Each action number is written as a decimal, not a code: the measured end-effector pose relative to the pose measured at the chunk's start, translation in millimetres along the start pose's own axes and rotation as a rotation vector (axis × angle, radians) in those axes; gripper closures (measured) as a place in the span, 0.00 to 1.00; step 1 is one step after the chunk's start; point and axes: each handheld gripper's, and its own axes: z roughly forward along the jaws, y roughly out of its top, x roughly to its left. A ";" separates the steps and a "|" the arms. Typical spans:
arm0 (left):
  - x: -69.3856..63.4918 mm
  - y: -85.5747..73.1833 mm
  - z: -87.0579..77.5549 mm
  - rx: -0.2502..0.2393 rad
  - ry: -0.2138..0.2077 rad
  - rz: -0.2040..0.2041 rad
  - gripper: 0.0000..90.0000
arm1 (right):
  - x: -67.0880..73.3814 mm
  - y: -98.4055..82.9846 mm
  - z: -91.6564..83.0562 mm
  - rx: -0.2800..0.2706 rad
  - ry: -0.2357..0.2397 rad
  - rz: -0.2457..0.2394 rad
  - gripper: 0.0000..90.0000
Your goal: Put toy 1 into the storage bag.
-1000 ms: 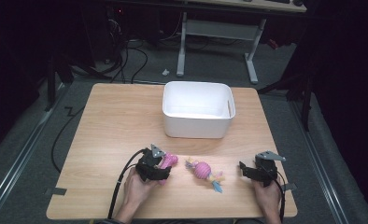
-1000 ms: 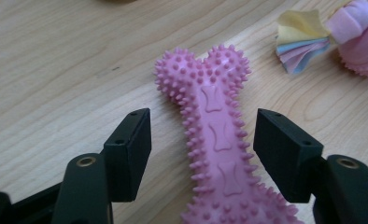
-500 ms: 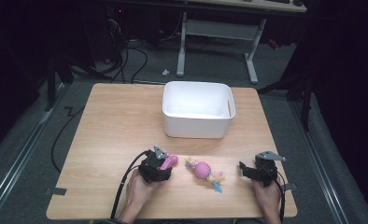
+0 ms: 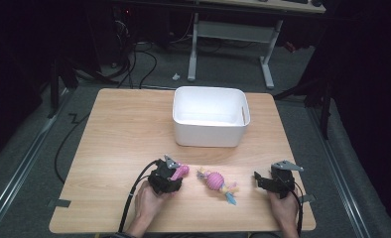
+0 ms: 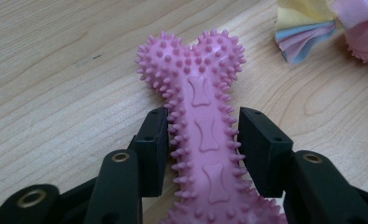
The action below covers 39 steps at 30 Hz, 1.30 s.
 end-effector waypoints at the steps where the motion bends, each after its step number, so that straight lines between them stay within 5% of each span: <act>1: 0.0 0.0 0.0 0.000 0.000 0.000 0.61 | 0.0 0.0 0.0 0.000 0.000 0.000 0.29; 18: 4.1 -2.3 -5.9 0.013 -0.035 0.048 0.66 | 0.0 0.2 0.2 0.000 0.006 -0.003 0.29; 39: 19.2 13.1 -34.9 -0.034 -0.109 0.045 0.66 | 0.1 0.2 0.2 0.001 0.009 -0.006 0.29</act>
